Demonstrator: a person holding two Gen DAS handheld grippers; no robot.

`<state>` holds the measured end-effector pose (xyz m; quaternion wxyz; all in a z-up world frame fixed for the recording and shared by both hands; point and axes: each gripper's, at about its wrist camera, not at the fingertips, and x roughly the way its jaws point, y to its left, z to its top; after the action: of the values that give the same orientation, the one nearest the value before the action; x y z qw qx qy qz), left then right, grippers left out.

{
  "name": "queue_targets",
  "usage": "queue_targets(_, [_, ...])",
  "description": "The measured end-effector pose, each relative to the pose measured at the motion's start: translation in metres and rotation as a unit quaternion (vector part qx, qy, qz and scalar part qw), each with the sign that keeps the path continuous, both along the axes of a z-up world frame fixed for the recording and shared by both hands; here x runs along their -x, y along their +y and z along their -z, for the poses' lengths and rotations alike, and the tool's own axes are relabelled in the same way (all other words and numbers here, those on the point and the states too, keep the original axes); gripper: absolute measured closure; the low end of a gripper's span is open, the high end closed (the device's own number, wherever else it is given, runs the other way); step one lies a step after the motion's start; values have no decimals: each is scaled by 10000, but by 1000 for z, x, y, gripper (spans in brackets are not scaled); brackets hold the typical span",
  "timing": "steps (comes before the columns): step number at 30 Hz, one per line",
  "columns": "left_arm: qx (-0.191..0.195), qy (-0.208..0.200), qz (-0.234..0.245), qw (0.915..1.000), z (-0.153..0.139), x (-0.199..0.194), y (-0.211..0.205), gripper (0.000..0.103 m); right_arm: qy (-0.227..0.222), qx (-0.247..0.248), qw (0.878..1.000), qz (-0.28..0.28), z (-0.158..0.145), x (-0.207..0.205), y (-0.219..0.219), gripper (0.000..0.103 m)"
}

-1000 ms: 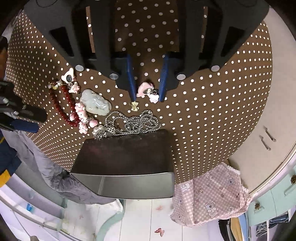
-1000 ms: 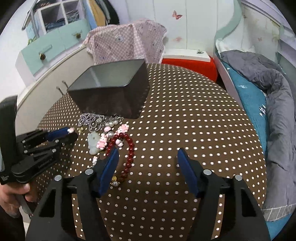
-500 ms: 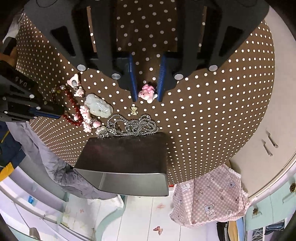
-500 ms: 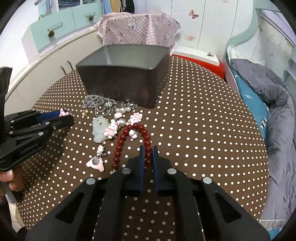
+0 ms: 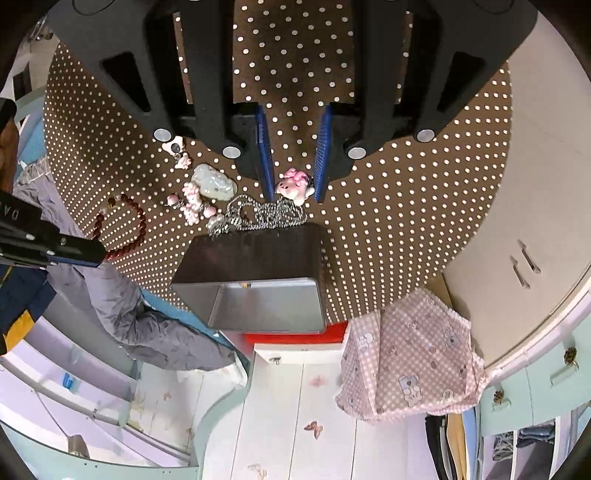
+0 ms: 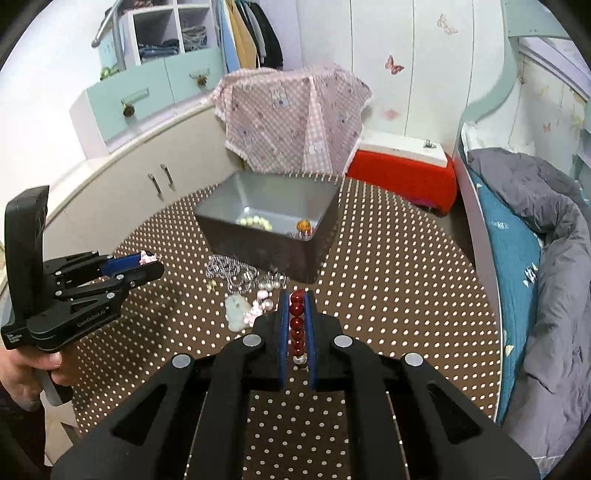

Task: Organize jewelry
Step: 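Grasp the pink charm with left gripper while right grasps the red bead bracelet, then release the pink charm and red bead bracelet into the tin with both grippers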

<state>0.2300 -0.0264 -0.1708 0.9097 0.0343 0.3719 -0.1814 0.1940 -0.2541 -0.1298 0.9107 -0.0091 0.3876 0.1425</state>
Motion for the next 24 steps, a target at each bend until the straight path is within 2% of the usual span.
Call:
queue_targets(5, [61,-227,33,9997,-21,2,2,82,-388,-102,9991,-111,-37,0,1,97])
queue_targets(11, [138,-725,77,9972,-66,-10,-2,82,-886,-296,9953,-264,-83,-18,6,97])
queue_targets(14, [180,-932,93,9954,-86,-22,-7,82,-992,-401,9936,-348,-98,-34,7,97])
queue_targets(18, [275,-1018,184,9943,-102,-44,-19,82,-962,-485,9931,-470,-107,-57,11,97])
queue_targets(24, [359,-882,307,9950,-102,-70,-35,82,-702,-540,9946,-537,-95,-87,20,97])
